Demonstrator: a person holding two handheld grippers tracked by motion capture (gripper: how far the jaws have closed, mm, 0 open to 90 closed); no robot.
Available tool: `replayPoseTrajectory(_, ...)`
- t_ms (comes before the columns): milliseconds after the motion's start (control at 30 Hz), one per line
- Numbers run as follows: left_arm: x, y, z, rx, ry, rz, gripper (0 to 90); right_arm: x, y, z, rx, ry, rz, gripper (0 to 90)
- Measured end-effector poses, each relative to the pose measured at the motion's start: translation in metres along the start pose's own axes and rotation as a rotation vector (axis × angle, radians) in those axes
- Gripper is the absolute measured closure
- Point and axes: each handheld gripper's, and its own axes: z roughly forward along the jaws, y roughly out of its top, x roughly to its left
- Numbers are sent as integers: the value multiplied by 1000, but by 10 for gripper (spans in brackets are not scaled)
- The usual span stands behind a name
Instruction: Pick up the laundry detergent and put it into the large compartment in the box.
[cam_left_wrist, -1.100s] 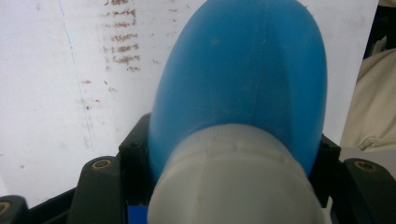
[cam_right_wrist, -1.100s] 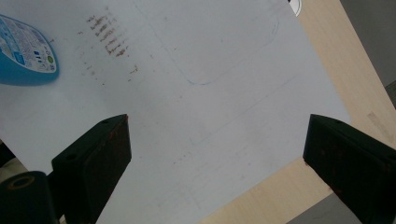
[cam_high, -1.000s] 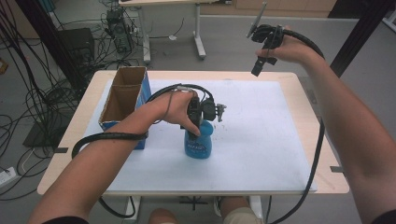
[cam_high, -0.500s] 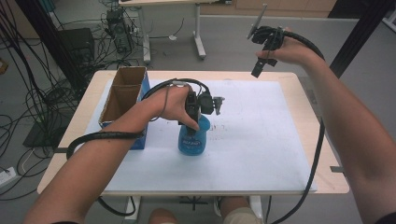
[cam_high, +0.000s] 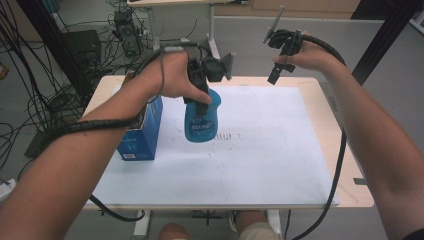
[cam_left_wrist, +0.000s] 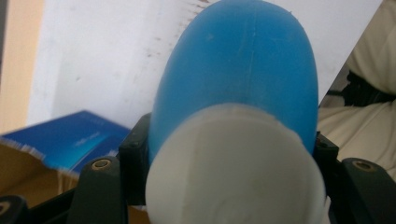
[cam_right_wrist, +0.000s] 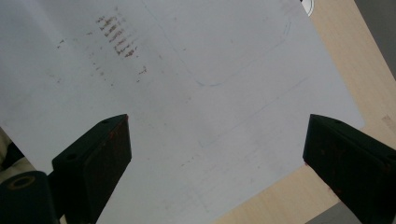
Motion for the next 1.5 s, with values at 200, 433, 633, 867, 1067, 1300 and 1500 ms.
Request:
replayPoseTrajectory(200, 18, -13, -50, -10, 18, -179, 376, 1, -1, -1, -3, 3, -1, 77)
replayPoseTrajectory(433, 33, -34, -96, -47, 40, -357, 377, 0, -4, -3, -7, 8, -2, 80)
replayPoseTrajectory(633, 47, -51, -131, -55, 66, -512, 378, 0, -6, -4, -8, 9, -4, 82)
replayPoseTrajectory(867, 66, -77, -158, -72, 102, -697, 378, 1, -8, -7, -16, 14, -5, 86)
replayPoseTrajectory(1067, 82, -98, -166, -75, 117, -823, 378, 1, -6, -5, -11, 20, -6, 86)
replayPoseTrajectory(1300, 99, -118, -159, -65, 125, -935, 378, 2, -5, -5, -13, 21, -7, 86)
replayPoseTrajectory(1500, 110, -133, -150, -54, 126, -1013, 378, 2, -5, -4, -8, 17, -10, 86)
